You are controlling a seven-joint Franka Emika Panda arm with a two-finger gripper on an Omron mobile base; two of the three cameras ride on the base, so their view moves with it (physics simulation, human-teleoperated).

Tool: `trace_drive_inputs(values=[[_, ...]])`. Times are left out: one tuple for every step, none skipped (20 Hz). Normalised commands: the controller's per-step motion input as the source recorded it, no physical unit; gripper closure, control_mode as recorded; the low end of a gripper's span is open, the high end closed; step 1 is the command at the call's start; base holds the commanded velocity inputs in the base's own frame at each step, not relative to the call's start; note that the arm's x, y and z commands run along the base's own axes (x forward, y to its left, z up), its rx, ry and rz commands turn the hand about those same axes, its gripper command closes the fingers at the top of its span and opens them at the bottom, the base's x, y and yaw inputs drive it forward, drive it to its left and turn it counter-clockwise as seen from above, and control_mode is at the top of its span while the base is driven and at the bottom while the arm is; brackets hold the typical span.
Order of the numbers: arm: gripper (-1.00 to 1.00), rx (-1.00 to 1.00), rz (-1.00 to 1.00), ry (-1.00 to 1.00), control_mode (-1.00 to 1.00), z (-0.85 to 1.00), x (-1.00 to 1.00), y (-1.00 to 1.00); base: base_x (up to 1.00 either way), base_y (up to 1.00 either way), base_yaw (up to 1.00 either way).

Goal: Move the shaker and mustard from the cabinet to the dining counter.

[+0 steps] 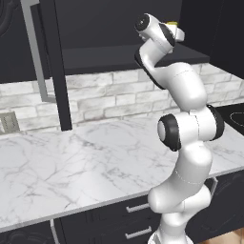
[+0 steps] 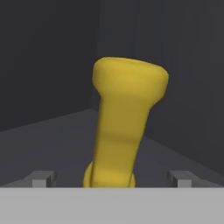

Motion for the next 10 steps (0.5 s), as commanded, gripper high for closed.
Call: trace_drive_inputs(values=[[-1.00,0.00,-0.03,0.00,-1.00,0.00,0.09,-0.09,0.00,0.00,0.00],[-1.00,0.00,-0.03,0.00,-1.00,0.00,0.11,-0.06,0.00,0.00,0.00],[-1.00,0.00,-0.03,0.00,-1.00,0.00,0.11,-0.06,0.00,0.00,0.00],[-1.00,0.00,-0.02,0.00,-1.00,-0.01,0.12,-0.04,0.00,0.00,0.00],[-1.00,0.00,-0.01,0.00,-1.00,-0.03,0.14,0.00,0.00,0.00,0.00],[-1.00,0.00,-0.01,0.00,-1.00,-0.01,0.16,-0.01,0.00,0.00,0.00],[-1.00,0.00,-0.01,0.00,-1.00,-0.01,0.14,-0.01,0.00,0.00,0.00],[-1.00,0.00,-0.01,0.00,-1.00,0.00,0.14,-0.02,0.00,0.00,0.00],[-1.00,0.00,-0.02,0.00,-1.00,0.00,0.11,0.00,0.00,0.00,0.00],[-1.00,0.00,-0.03,0.00,-1.00,0.00,0.04,0.00,0.00,0.00,0.00]])
